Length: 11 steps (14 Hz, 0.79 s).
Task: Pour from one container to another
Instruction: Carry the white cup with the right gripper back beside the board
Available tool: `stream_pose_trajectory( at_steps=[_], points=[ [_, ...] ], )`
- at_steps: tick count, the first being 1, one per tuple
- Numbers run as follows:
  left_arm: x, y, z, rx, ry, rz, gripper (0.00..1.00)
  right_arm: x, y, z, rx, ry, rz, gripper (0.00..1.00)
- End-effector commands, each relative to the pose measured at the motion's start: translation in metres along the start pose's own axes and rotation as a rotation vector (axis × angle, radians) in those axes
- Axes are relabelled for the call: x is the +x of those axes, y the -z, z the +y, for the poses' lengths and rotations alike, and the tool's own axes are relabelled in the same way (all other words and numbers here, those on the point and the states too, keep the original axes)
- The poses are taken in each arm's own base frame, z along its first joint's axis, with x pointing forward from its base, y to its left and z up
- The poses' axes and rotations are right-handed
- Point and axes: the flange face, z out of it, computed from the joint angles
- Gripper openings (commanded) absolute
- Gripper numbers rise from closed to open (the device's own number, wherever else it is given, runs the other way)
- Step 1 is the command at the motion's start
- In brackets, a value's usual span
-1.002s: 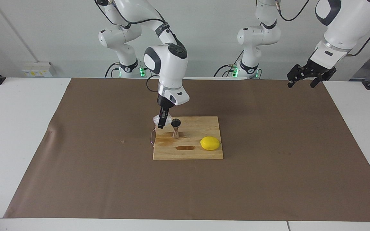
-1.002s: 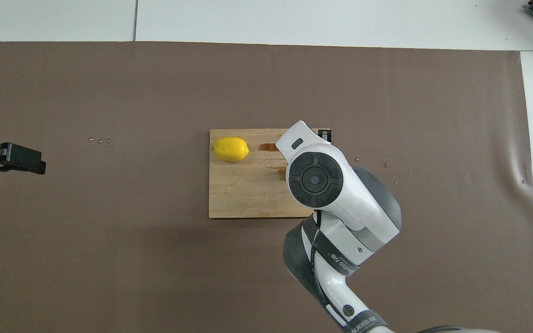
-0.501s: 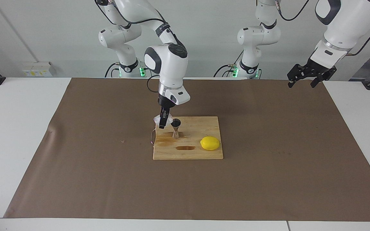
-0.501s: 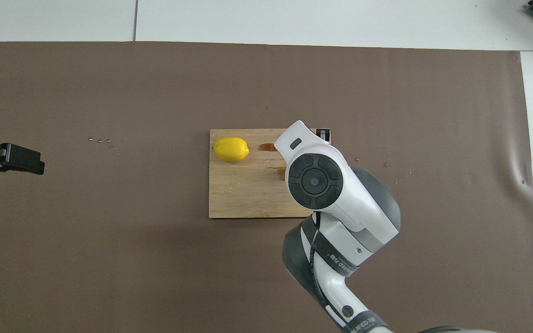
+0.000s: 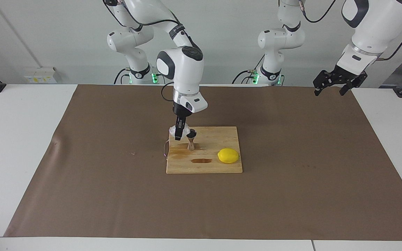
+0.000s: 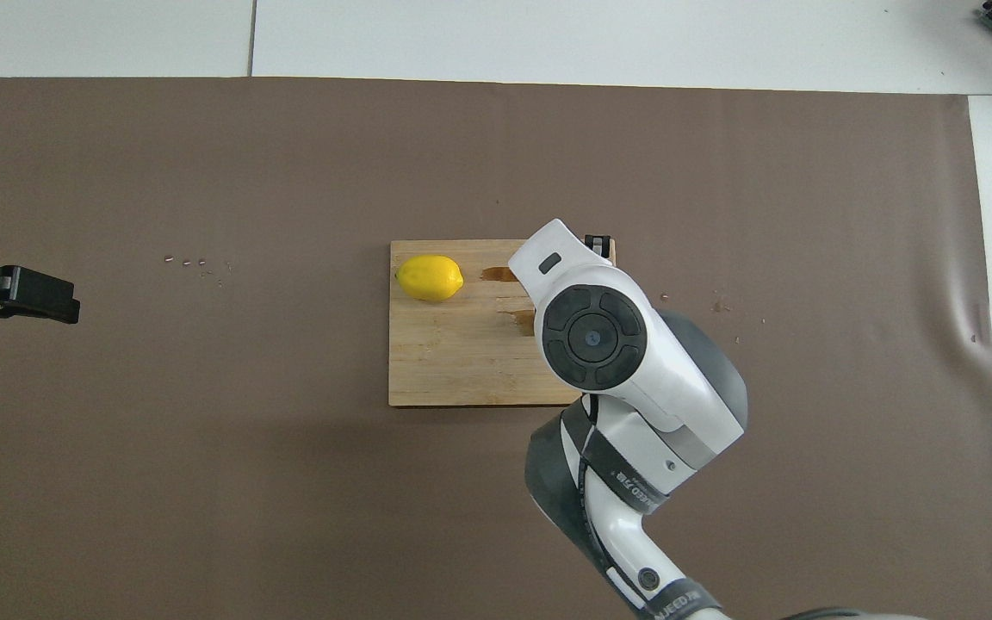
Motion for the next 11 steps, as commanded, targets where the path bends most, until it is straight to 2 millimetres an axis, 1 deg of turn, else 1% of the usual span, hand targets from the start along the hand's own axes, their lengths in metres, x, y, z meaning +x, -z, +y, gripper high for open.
stream_pose_trajectory(
  at_steps=[1,4,5,8,11],
  points=[
    [-0.001,0.000,0.002,0.018,-0.010,0.006,1.00,-0.005,0.010,0.002,-0.004,-0.041,0.030,0.37],
    [-0.002,0.000,-0.001,0.018,-0.004,0.000,1.00,-0.013,0.017,0.007,0.010,-0.060,0.062,0.37],
    [-0.003,0.000,-0.002,0.018,0.000,-0.004,1.00,-0.023,0.016,0.013,0.028,-0.069,0.082,0.37],
    [-0.003,0.000,-0.004,0.018,0.003,-0.003,1.00,-0.060,0.009,0.036,0.106,-0.094,0.206,0.37],
    [-0.003,0.000,-0.004,0.018,0.003,-0.003,1.00,-0.108,-0.008,0.056,0.167,-0.117,0.324,0.38]
  ],
)
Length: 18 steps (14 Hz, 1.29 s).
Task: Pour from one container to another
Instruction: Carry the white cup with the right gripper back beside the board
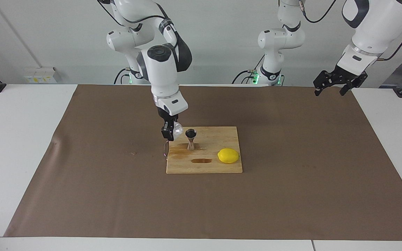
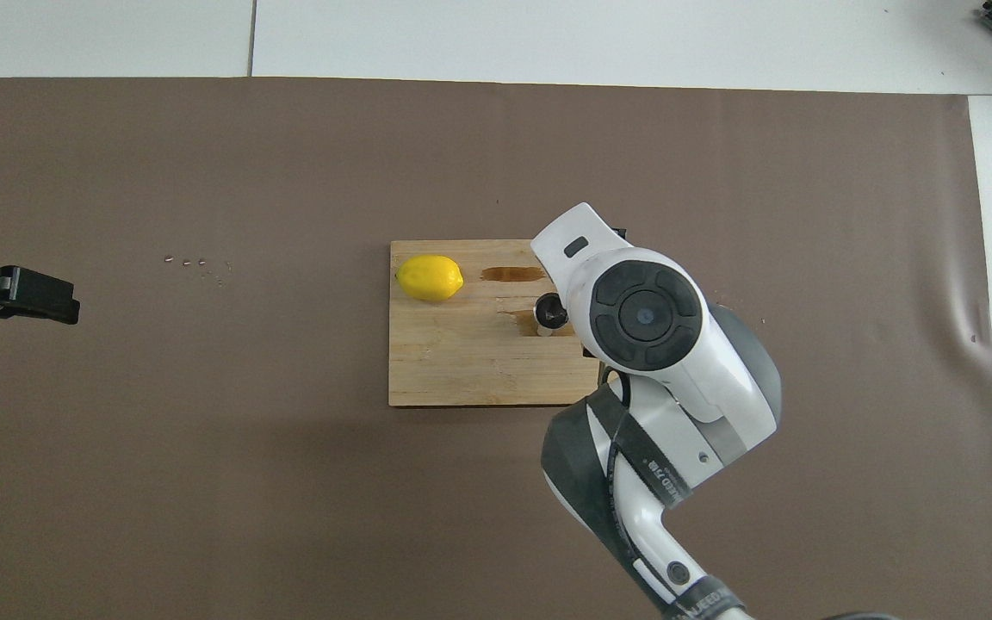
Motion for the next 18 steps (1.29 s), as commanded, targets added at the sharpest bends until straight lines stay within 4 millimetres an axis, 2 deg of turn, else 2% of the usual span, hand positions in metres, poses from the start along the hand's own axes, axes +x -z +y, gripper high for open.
stream_pose_trajectory(
  at_steps=[1,3,5,10,14,18],
  points=[
    [-0.003,0.000,-0.003,0.018,0.000,-0.002,1.00,-0.042,0.002,0.019,0.041,-0.026,0.123,0.38],
    [-0.003,0.000,-0.003,0.018,0.000,-0.003,1.00,-0.077,0.000,0.033,0.056,-0.036,0.192,0.38],
    [-0.003,0.000,-0.003,0.018,0.000,-0.002,1.00,-0.113,-0.010,0.038,0.081,-0.081,0.248,0.38],
    [-0.003,0.000,-0.003,0.018,0.000,-0.003,1.00,-0.189,-0.054,0.030,0.116,-0.026,0.345,0.38],
    [-0.003,0.000,-0.003,0.018,0.000,-0.002,1.00,-0.230,-0.094,0.007,0.073,-0.028,0.405,0.42],
    [-0.003,0.000,-0.003,0.018,0.000,-0.002,1.00,-0.260,-0.143,-0.004,0.069,-0.004,0.467,0.43]
  ],
)
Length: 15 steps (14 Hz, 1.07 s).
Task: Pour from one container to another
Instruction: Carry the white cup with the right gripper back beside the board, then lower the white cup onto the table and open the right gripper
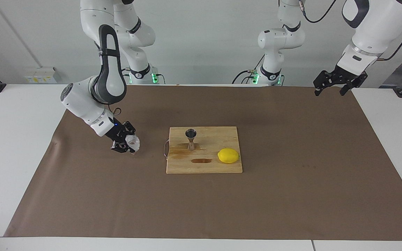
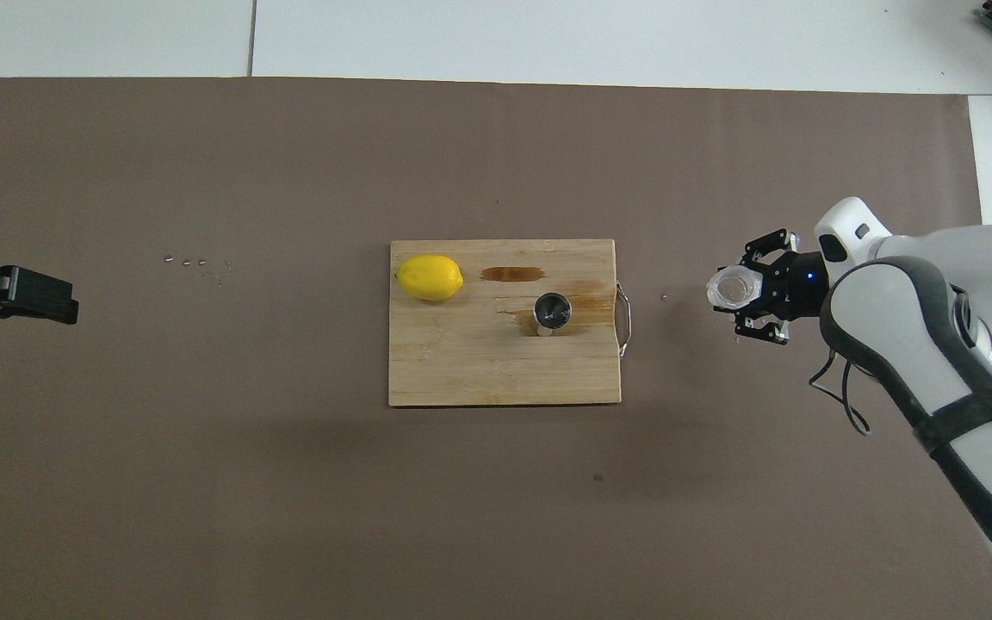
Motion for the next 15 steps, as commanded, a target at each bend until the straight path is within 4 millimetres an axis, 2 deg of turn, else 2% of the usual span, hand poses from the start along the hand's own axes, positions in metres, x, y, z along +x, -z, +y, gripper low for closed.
stream_pose_trajectory(
  at_steps=[1,2,3,4,5,11,15],
  points=[
    [-0.003,0.000,-0.003,0.018,0.000,-0.002,1.00,-0.026,-0.021,-0.003,-0.015,0.020,0.057,0.44],
    [-0.003,0.000,-0.003,0.018,0.000,-0.002,1.00,-0.032,-0.028,-0.004,-0.009,0.020,0.064,0.47],
    [-0.003,0.000,-0.003,0.018,0.000,-0.002,1.00,-0.032,-0.030,-0.004,-0.008,0.017,0.069,0.54],
    [-0.003,0.000,-0.003,0.018,0.000,-0.003,1.00,-0.030,-0.030,-0.004,-0.006,0.014,0.072,0.95],
    [-0.003,0.000,-0.003,0.018,0.000,-0.002,1.00,-0.026,-0.029,-0.003,-0.006,0.017,0.075,1.00],
    [-0.003,0.000,-0.003,0.018,0.000,-0.002,1.00,0.029,0.011,-0.004,0.007,-0.084,0.038,1.00],
    [-0.003,0.000,-0.003,0.018,0.000,-0.002,1.00,0.061,0.040,-0.007,0.027,-0.279,-0.117,1.00]
  ],
)
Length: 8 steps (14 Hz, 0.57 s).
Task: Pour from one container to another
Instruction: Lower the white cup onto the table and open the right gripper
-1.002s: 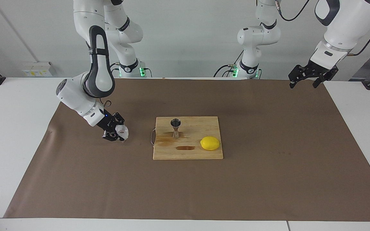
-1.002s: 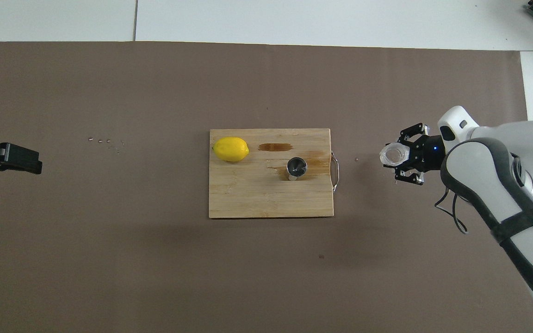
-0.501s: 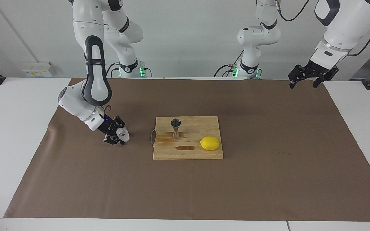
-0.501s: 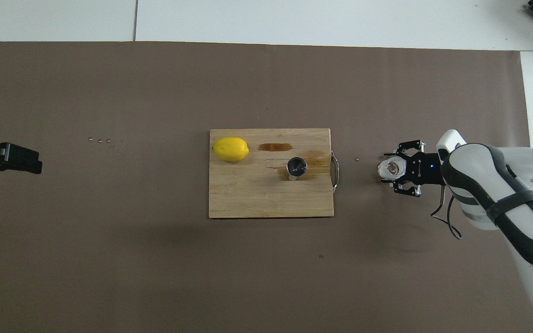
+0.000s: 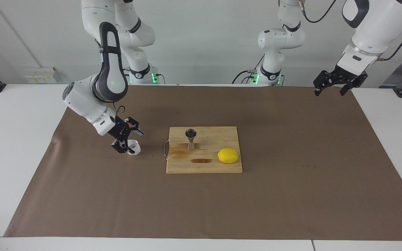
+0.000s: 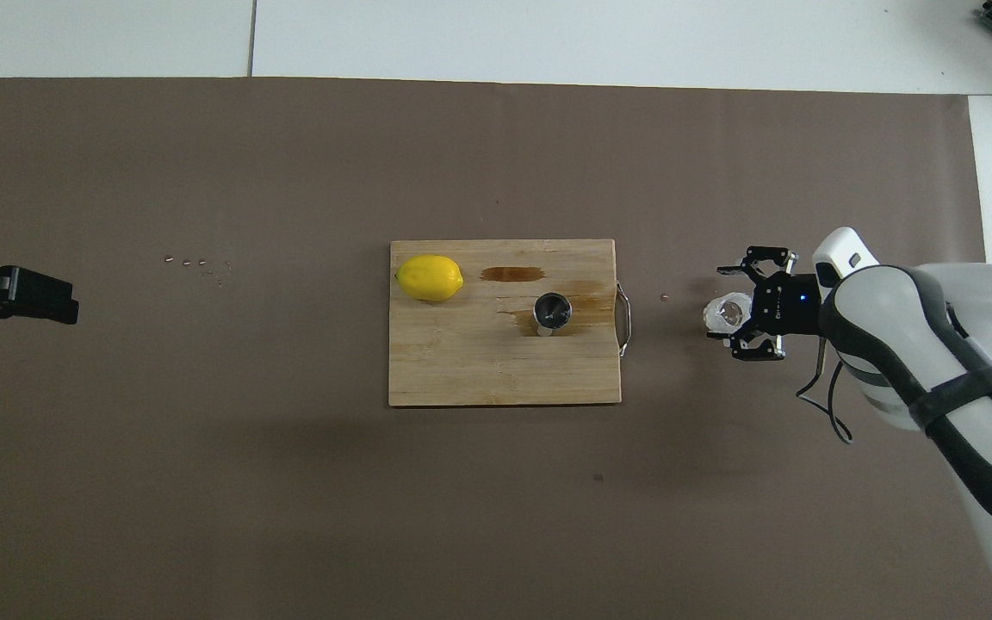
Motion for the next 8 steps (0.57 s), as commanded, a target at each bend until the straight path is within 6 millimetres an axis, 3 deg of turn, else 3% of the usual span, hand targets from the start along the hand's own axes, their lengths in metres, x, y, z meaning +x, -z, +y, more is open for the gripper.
stream_pose_trajectory(
  at_steps=[1,8],
  points=[
    [-0.0026,-0.0002,-0.0026,0.018,0.000,-0.003,1.00,0.0181,0.0173,-0.0089,-0.001,-0.129,-0.088,1.00],
    [-0.0025,0.0005,-0.0026,0.018,0.000,-0.002,1.00,0.0234,0.0235,-0.0135,-0.066,-0.450,-0.261,1.00]
  ],
)
